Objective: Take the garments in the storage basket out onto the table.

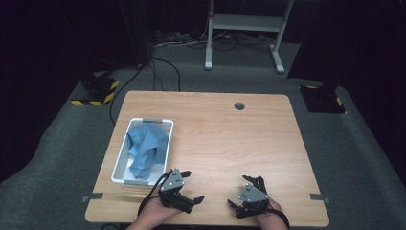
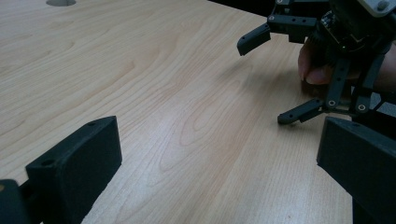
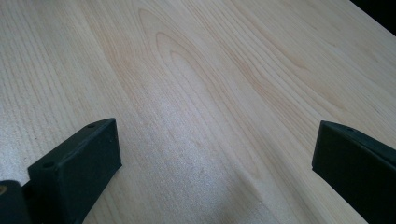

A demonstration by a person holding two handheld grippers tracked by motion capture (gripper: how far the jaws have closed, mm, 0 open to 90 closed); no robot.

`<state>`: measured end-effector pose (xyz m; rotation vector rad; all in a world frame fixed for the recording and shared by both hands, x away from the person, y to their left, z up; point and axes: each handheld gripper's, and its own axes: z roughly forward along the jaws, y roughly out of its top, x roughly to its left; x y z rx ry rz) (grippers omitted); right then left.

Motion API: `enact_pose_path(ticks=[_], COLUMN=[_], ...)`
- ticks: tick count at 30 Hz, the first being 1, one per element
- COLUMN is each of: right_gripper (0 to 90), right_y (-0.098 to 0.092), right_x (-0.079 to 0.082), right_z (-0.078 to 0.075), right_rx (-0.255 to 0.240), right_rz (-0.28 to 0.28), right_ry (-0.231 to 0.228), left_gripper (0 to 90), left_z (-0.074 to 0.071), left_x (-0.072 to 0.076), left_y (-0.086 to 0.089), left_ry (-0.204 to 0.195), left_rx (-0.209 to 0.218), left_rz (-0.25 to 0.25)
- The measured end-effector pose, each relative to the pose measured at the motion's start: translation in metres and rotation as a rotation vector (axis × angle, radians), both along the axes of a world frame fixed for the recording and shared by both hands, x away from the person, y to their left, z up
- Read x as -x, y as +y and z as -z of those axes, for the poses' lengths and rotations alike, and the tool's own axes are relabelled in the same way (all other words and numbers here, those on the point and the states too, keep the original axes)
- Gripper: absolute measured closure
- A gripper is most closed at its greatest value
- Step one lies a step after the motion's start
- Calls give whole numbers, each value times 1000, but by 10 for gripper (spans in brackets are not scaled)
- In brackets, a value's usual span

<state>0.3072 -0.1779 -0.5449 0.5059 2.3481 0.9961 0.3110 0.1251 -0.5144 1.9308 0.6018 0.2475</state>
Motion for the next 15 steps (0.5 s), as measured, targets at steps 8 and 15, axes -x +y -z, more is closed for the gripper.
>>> enact_pose_path(ticks=[8,15], right_gripper=[7,4], right_y=[0,0], right_x=[1,1], right_z=[0,0], right_rx=[5,4], right_rz=[-8,-6], right_ry=[-15,-9], left_gripper=[3,2], left_z=[-1,-2], left_x=[-1,0], left_y=[-1,0], left_ry=[-1,1], left_rx=[13,31], left_rz=[10,16])
